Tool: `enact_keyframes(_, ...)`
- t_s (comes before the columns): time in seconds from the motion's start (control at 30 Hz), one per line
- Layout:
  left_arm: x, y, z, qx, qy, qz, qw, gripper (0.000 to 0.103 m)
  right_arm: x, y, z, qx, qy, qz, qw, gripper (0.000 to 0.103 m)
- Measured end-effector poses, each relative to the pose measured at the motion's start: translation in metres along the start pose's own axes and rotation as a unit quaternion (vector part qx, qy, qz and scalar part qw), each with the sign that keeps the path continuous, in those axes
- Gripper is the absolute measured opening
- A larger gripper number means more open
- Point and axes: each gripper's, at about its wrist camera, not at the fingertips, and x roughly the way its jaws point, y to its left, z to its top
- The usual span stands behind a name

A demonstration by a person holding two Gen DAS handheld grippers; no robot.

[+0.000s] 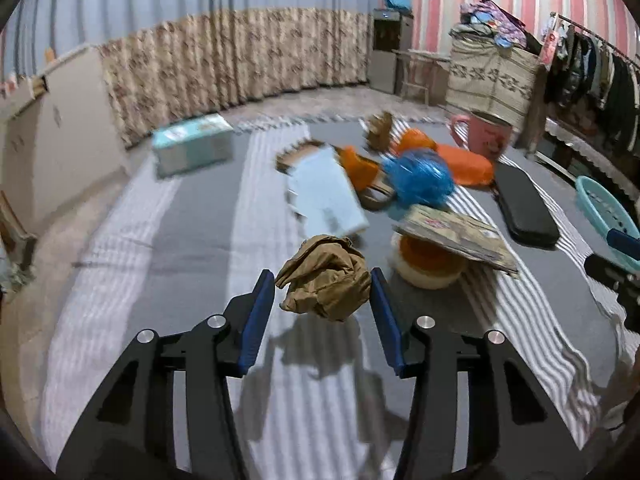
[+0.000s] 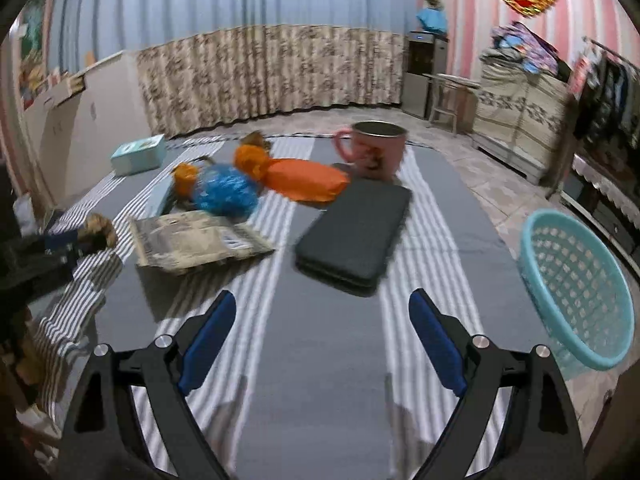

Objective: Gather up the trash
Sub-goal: 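Grasp the brown crumpled cloth with the left tool while the right tool reaches the snack wrapper, then close the right tool on the printed snack wrapper and lift it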

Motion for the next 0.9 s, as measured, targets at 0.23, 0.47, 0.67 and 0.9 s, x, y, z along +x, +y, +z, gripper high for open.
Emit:
enact_keyframes(0.23,-0.012,0.047,0.012,-0.025,-0.024,0.03,0.999,0.047,0.02,0.051,0.006,-0.047,0.019,0.029,0.998,0.087)
enact_keyframes(0.47,-0.019,0.07,0.02,-0.036,-0.04,0.047,0.9974,0.048,0.041,0.086,0.013,-0.083,0.032,0.04,0.995,0.087)
enact_keyframes(0.67,-0.018,0.08,0.019,-0.047,-0.041,0.049,0.9968,0.048,0.056,0.095,0.028,-0.09,0.03,0.04,0.995,0.069)
enact_keyframes(0.9,-0.016,0.075,0.024,-0.047,-0.044,0.047,0.9968,0.048,0.053,0.087,0.046,-0.086,0.014,0.059,0.994,0.019)
